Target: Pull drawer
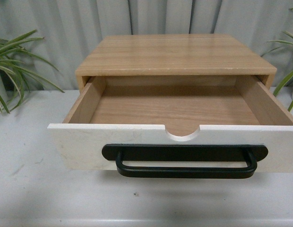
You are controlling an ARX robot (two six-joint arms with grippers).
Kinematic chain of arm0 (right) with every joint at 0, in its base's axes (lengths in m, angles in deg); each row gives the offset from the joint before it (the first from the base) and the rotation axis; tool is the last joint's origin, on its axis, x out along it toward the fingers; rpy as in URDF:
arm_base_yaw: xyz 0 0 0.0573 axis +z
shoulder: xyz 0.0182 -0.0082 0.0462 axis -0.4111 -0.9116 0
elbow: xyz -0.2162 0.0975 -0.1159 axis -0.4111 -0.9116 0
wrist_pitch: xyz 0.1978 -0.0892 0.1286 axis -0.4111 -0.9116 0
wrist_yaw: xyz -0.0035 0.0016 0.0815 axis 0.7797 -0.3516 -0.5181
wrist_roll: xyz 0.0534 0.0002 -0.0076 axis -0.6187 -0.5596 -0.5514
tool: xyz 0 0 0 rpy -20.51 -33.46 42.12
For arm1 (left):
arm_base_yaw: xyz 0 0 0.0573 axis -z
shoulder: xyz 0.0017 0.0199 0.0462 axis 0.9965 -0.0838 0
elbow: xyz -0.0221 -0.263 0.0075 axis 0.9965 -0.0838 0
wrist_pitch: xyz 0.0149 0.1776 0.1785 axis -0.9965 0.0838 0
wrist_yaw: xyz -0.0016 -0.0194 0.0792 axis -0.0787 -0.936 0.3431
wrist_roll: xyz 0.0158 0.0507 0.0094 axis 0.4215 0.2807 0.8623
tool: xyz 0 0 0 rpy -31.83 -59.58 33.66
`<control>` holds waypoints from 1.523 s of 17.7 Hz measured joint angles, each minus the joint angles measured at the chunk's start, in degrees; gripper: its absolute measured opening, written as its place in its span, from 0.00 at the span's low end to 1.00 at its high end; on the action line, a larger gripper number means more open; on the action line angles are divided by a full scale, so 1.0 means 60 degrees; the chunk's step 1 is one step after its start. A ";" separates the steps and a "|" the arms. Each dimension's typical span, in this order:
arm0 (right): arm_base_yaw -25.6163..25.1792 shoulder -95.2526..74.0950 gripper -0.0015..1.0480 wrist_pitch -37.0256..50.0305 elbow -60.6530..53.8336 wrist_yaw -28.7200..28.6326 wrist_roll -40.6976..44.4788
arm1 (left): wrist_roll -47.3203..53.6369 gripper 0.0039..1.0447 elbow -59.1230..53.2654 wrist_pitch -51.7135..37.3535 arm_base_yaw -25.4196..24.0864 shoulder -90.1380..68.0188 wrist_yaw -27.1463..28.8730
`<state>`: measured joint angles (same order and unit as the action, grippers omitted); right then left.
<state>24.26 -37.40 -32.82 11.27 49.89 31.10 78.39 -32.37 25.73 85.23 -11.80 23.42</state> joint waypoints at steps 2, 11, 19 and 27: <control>0.0000 0.0769 0.02 -0.0678 -0.0219 0.0004 0.0000 | 0.0000 0.01 0.0000 0.0230 -0.0004 0.0350 -0.0004; 0.0000 0.1858 0.02 -0.1552 -0.0230 -0.0004 0.0000 | 0.0000 0.01 0.0004 0.2153 -0.0004 0.2149 0.0000; 0.0000 0.1858 0.02 -0.1548 -0.0230 -0.0004 0.0000 | 0.0000 0.01 0.0004 0.2189 -0.0004 0.2149 -0.0004; 0.0000 0.1858 0.55 -0.1548 -0.0230 -0.0004 0.0004 | 0.0000 0.57 0.0004 0.2186 -0.0004 0.2149 -0.0004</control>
<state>24.26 -26.25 -42.11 9.89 49.87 31.13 78.39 -32.35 38.85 85.21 1.10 23.39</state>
